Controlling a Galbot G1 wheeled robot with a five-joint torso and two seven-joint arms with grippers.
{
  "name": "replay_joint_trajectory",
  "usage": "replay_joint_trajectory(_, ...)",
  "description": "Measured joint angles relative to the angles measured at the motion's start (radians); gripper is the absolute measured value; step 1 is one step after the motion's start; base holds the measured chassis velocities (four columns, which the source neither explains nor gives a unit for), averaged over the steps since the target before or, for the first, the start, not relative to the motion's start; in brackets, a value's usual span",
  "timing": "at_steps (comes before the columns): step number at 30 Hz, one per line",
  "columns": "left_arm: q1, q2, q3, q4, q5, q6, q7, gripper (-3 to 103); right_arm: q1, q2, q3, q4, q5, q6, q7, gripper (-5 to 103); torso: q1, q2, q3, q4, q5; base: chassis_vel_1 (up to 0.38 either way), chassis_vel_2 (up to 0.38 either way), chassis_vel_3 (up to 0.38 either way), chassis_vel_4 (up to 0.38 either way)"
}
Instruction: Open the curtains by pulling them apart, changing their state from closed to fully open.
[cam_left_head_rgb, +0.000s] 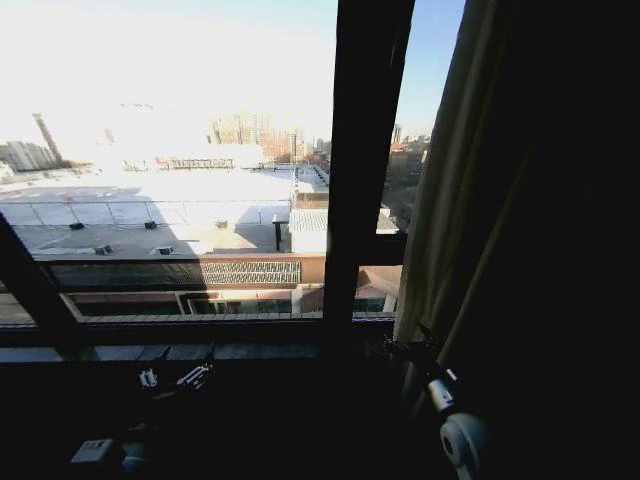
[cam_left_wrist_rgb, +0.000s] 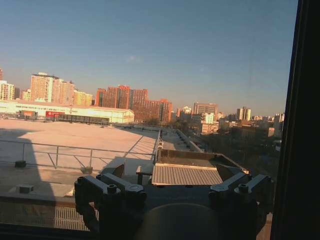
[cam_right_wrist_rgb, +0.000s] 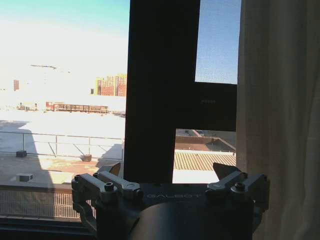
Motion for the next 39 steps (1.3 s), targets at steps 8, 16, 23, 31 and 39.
replay_joint_trajectory(8, 0.007, -0.004, 0.002, -0.003, 0.000, -0.017, 0.011, 100, -0.014, 0.004, -0.013, -0.003, -0.053, 0.024, 0.000, 100, 0.000, 0.000, 0.000, -0.0001, 0.0004, 0.296, 0.308, -0.316, -0.301)
replay_joint_trajectory(16, 0.028, -0.013, -0.004, -0.009, 0.000, -0.042, 0.019, 100, -0.011, 0.006, -0.018, 0.000, -0.066, 0.027, 0.000, 100, 0.000, 0.000, 0.000, 0.0001, 0.0006, 0.345, 0.364, -0.356, -0.338)
replay_joint_trajectory(23, 0.028, -0.022, -0.001, -0.010, 0.002, -0.045, 0.020, 100, -0.001, -0.002, -0.022, -0.002, -0.067, 0.027, -0.006, 100, 0.000, 0.000, 0.000, 0.0001, 0.0004, 0.355, 0.372, -0.372, -0.366)
replay_joint_trajectory(31, 0.035, -0.026, -0.003, -0.010, 0.006, -0.046, 0.021, 100, 0.001, -0.005, -0.027, -0.030, -0.067, 0.048, -0.026, 100, 0.000, 0.000, 0.000, -0.0001, 0.0006, 0.351, 0.352, -0.346, -0.341)
replay_joint_trajectory(39, 0.044, -0.031, -0.009, -0.010, 0.007, -0.047, 0.021, 100, 0.010, -0.008, -0.034, -0.053, -0.068, 0.057, -0.031, 100, 0.000, 0.000, 0.000, 0.0000, 0.0006, 0.353, 0.353, -0.347, -0.351)
